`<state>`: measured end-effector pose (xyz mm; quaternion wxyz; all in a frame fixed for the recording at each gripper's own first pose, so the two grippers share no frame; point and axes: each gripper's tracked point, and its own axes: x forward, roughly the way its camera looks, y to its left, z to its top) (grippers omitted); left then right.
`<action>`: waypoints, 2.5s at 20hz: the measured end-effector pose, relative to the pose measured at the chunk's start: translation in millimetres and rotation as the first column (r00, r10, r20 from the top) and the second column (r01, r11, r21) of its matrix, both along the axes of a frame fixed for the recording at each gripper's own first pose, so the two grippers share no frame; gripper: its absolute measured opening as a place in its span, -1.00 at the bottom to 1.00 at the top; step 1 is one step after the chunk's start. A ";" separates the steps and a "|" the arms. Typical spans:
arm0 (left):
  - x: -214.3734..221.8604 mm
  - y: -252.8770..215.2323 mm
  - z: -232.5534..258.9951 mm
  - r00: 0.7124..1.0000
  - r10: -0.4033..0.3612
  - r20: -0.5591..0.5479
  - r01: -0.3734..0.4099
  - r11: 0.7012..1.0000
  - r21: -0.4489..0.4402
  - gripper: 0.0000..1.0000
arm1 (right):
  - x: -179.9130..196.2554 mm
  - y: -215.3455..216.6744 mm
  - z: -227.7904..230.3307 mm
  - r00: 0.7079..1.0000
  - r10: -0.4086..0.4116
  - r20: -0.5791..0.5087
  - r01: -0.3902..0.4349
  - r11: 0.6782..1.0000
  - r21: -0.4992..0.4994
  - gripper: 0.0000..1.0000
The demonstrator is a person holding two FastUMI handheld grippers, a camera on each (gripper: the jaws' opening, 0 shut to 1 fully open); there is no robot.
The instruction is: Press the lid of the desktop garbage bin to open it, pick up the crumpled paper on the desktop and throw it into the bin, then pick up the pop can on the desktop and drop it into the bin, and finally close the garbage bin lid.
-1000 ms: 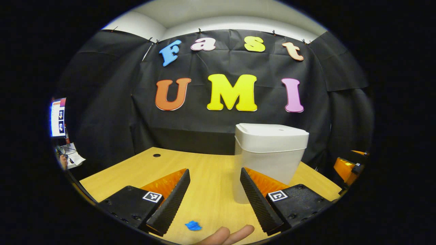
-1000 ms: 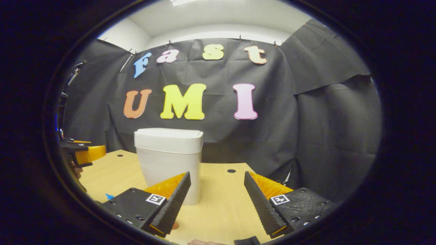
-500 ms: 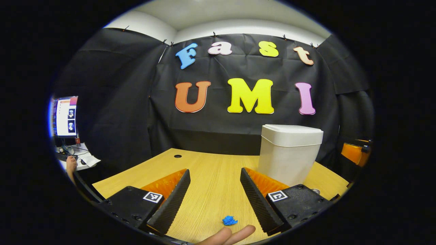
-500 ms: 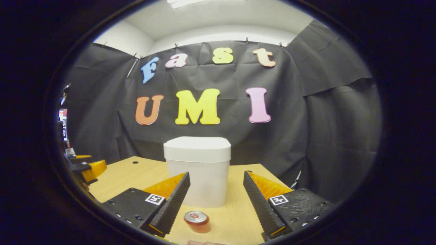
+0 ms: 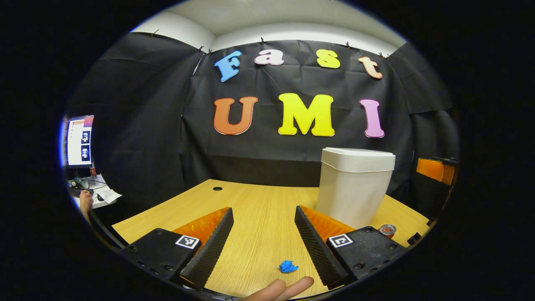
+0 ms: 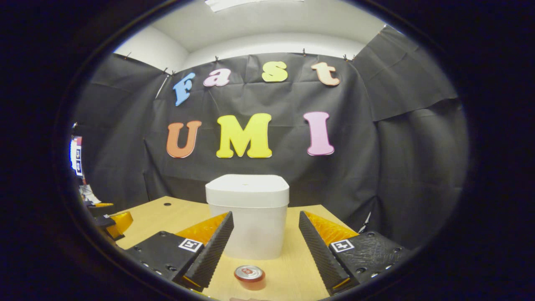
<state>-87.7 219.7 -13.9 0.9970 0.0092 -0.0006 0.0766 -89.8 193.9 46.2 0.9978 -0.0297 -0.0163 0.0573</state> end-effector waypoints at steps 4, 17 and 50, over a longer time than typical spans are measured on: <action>5.4 2.5 -7.6 1.000 0.005 -0.021 -0.005 1.000 -0.012 0.93 | 11.1 19.5 21.3 0.998 0.055 0.009 -0.055 0.998 0.020 0.75; 22.4 -15.1 -24.5 0.998 -0.030 -0.047 0.031 0.999 0.031 0.94 | 132.0 66.7 39.8 0.997 0.069 -0.026 -0.071 0.993 -0.095 -1.00; 29.7 -5.1 -59.1 0.988 -0.045 -0.149 0.051 0.998 0.035 0.94 | 76.8 33.4 14.0 0.998 0.067 -0.017 -0.068 0.997 -0.037 -0.99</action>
